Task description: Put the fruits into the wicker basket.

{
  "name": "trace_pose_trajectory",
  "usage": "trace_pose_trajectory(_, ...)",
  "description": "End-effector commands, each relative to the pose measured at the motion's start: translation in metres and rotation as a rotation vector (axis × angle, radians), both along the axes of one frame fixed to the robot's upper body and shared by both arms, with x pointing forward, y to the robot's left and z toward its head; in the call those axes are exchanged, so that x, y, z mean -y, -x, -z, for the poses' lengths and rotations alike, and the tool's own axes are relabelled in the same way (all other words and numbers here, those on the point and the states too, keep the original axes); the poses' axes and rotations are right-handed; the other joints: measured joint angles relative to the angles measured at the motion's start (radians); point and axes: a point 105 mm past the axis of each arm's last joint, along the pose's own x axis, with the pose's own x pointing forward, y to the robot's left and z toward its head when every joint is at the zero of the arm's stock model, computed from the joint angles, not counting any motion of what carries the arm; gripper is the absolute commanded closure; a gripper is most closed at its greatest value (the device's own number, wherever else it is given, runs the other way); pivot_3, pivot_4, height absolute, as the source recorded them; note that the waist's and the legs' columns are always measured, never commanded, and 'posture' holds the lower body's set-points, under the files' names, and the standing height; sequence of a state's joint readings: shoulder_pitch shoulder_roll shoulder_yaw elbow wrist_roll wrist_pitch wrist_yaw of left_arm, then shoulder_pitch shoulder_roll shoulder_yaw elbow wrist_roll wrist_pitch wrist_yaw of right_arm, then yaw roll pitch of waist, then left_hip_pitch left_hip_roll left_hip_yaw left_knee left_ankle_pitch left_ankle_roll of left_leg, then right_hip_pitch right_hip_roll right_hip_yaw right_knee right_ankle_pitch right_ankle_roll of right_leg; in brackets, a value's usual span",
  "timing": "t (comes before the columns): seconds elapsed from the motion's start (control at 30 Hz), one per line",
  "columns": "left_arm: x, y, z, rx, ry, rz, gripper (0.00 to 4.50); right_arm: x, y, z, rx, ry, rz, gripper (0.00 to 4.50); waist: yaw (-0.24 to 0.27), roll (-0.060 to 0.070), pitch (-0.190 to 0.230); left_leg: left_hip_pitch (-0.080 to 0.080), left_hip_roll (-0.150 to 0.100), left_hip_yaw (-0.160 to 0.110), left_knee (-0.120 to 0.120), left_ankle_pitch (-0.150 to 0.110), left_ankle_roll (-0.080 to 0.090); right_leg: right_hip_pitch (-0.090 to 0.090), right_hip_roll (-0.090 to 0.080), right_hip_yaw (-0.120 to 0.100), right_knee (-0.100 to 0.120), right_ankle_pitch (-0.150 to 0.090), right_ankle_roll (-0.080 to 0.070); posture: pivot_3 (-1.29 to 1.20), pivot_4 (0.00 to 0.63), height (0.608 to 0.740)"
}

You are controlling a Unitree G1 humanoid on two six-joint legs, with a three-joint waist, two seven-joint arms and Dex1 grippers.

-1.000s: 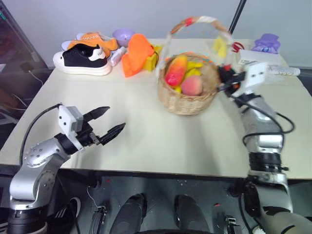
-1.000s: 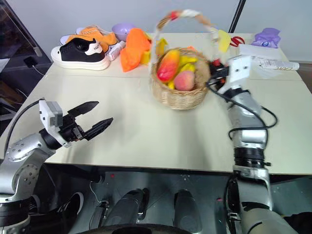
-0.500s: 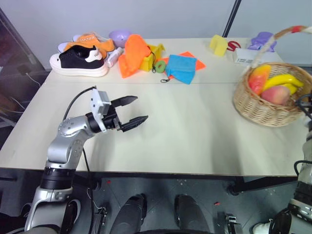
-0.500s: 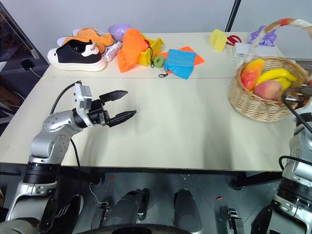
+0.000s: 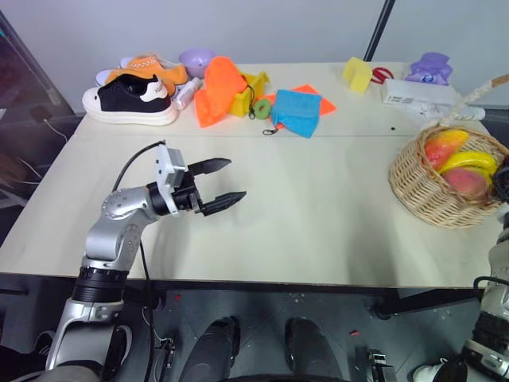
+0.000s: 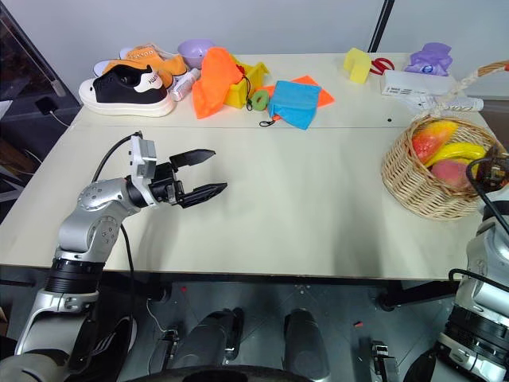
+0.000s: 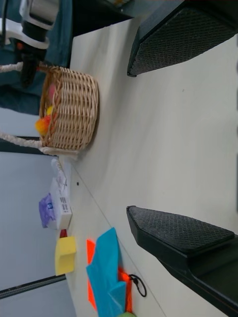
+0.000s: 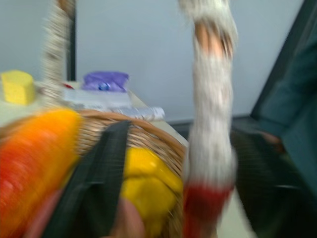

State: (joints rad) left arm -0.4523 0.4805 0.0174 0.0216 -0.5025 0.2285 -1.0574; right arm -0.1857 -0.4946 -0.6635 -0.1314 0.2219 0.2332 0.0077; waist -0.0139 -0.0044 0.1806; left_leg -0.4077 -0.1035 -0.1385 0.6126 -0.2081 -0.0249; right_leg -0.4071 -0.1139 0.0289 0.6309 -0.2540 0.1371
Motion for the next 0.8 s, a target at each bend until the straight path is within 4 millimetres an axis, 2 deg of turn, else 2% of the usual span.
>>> trace_pose_trajectory(0.03,-0.002,-0.001,-0.002,0.021,-0.010,-0.019,0.00,-0.009,0.009,-0.013,0.052,0.025,-0.010,0.04,0.001,0.000,0.000,0.000,0.000,0.000,0.000,0.000,0.000,0.000,0.000,0.000,0.000,0.000,0.000,0.00,0.150,0.740)
trace_pose_trajectory(0.2,-0.005,0.002,0.000,0.023,0.000,-0.035,0.00,-0.028,0.029,-0.003,0.056,0.029,0.050,0.04,0.003,0.000,0.000,0.000,0.000,-0.001,0.000,0.000,0.000,0.000,0.000,0.000,0.000,0.000,0.000,0.00,0.150,0.740)
trace_pose_trajectory(0.43,-0.019,0.007,0.003,0.015,0.005,-0.104,0.00,-0.080,0.049,0.006,0.083,0.064,-0.036,0.04,0.001,0.002,-0.001,0.000,0.000,-0.001,-0.001,0.000,0.000,-0.001,0.000,0.000,0.000,0.000,0.000,0.00,0.150,0.740)
trace_pose_trajectory(0.5,-0.030,0.008,0.006,0.011,-0.005,-0.166,0.00,-0.118,0.039,0.017,0.050,0.059,-0.260,0.04,0.000,0.002,-0.001,0.000,0.000,-0.001,-0.001,0.000,0.000,-0.001,0.000,0.000,0.000,0.000,0.000,0.00,0.150,0.740)
trace_pose_trajectory(0.57,-0.038,0.006,0.007,0.022,-0.007,-0.235,0.00,-0.139,0.033,0.023,0.014,0.120,-0.378,0.04,-0.005,0.002,-0.001,0.001,0.001,-0.001,-0.001,0.000,0.000,0.000,0.000,0.000,0.000,0.000,0.000,0.00,0.150,0.740)
trace_pose_trajectory(0.63,-0.050,0.001,0.010,-0.005,-0.001,-0.326,0.00,-0.168,0.019,0.032,-0.034,0.147,-0.574,0.04,-0.004,0.002,-0.001,0.001,0.001,-0.001,0.000,0.000,0.000,0.000,0.000,0.000,0.000,-0.001,-0.002,0.00,0.150,0.740)
trace_pose_trajectory(0.7,-0.069,-0.002,0.012,-0.017,0.002,-0.441,0.00,-0.204,0.005,0.044,-0.099,0.142,-0.858,0.04,-0.004,0.001,-0.001,0.002,0.001,-0.001,0.001,0.000,0.000,0.002,0.001,0.000,-0.001,-0.002,-0.003,0.00,0.150,0.740)
trace_pose_trajectory(0.8,-0.098,-0.005,0.012,-0.018,0.032,-0.619,0.00,-0.228,-0.002,0.057,-0.187,0.165,-1.124,0.04,0.000,0.001,-0.001,0.002,0.002,-0.001,0.000,0.000,0.000,0.002,0.001,-0.001,-0.001,-0.002,-0.003,0.00,0.150,0.740)
